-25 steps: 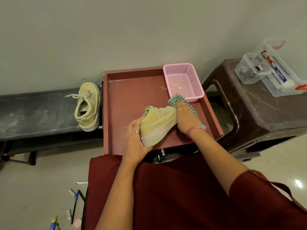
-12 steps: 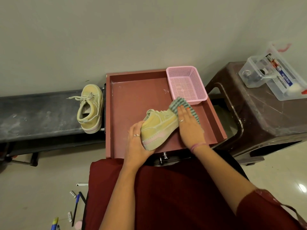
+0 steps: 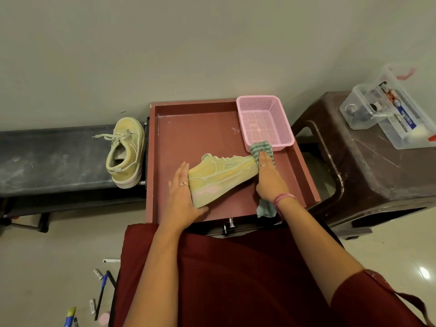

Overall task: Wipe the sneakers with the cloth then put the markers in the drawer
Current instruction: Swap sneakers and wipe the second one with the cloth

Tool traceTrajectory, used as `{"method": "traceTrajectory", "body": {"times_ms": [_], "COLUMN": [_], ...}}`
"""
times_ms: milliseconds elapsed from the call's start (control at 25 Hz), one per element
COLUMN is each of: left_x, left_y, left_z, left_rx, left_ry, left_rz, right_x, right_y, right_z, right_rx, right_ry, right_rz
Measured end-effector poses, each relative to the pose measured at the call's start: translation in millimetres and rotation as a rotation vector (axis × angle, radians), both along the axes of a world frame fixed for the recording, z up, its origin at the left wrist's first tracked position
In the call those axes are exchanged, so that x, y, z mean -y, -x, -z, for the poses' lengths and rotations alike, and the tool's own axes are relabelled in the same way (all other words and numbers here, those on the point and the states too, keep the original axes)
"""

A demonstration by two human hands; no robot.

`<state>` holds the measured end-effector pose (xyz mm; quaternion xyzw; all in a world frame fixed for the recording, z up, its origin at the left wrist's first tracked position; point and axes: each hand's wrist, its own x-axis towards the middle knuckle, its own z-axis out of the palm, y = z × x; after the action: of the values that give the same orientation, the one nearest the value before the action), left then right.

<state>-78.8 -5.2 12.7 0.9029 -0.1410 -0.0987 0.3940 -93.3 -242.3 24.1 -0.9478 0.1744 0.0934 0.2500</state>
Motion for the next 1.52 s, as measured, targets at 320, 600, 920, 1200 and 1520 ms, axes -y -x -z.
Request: {"method": "traceTrajectory", "body": {"times_ms": [320,600,920,1200,1520], "left_x": [19,23,23,25,23], "left_y": [-5,0,9,12,2], "left_z": [5,17,20,21,23], "left_rx": [0.095,0.17,0.212,0.289,0.255], "left_ry": [-0.092,0.046,0.021,0.013,0.074], "left_rz": [-0.068,-0.145,-0.099,-0.066,-0.079], "right_x": [-35,-98,-19,-54,-46], "right_y": [10,39,23,42,45], "right_z": [-6,13,11,15,19], "right_rx": [0.049,0.209,0.181,0.22,0.164], "right_ry": [0.089,0.225,0.42,0.283,0.048], "right_rz": [0.078,-0.413,-0.138,-0.144,0.182]}}
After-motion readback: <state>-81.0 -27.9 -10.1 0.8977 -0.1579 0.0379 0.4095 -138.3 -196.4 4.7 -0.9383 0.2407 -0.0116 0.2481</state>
